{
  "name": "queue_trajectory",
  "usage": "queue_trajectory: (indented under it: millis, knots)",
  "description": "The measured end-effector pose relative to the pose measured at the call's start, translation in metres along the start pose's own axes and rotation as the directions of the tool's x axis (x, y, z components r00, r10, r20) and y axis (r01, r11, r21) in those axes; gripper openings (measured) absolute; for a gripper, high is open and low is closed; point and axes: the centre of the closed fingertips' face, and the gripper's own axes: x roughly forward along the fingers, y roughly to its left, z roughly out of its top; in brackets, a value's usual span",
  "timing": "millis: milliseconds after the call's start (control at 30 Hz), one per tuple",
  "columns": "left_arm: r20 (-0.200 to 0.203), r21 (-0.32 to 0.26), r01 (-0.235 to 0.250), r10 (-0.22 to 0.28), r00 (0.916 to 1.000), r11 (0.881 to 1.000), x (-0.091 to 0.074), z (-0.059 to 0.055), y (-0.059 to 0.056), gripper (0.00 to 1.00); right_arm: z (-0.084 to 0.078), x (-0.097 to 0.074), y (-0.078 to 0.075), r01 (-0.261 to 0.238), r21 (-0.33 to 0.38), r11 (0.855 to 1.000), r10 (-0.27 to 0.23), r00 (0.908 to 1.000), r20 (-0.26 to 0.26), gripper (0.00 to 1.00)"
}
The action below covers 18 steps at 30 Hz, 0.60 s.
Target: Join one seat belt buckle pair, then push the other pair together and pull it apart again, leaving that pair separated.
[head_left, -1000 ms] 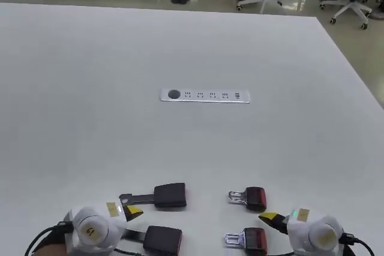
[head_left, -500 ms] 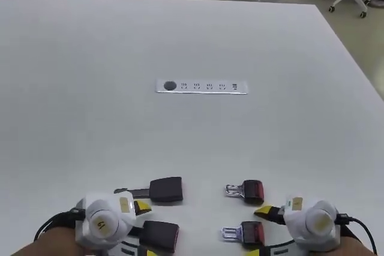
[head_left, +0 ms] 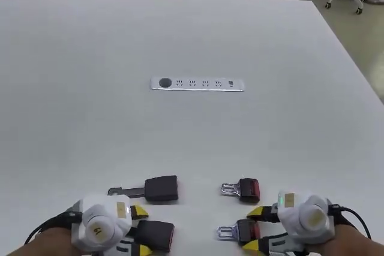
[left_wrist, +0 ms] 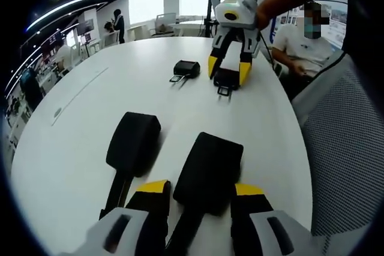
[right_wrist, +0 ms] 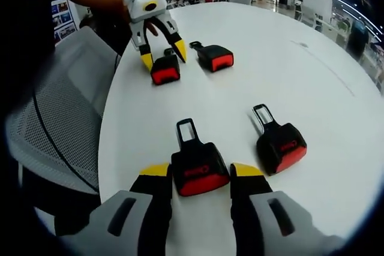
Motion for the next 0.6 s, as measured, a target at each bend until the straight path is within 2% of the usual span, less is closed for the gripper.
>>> queue_trajectory:
  millis: [67,100,300,600]
  knots:
    - [0.005,0.02,-0.007,0.007,1.0,1.0,0.0031,-0.0006,-0.001,0.37,-0.0009,0.0003,-0.0007,-0.002,-0.011,1.0,0.002,0.9999,-0.011,0.36]
    - [0.002,0.004,-0.011,0.011,0.9999,1.0,0.0028,-0.001,0.001,0.37,-0.0012,0.0001,-0.0008,-0.002,-0.013,1.0,0.002,0.9999,-0.016,0.36]
    - [0.015,0.024,-0.014,0.014,0.9998,1.0,0.0021,0.001,0.001,0.36,0.0002,0.0006,0.0011,-0.002,-0.019,1.0,0.001,0.9988,-0.049,0.35]
    - [-0.017,0.066,0.009,-0.008,0.9998,0.998,0.0032,0.0036,0.0005,0.35,0.0002,0.001,0.0002,-0.005,-0.026,1.0,0.001,0.9916,-0.13,0.35]
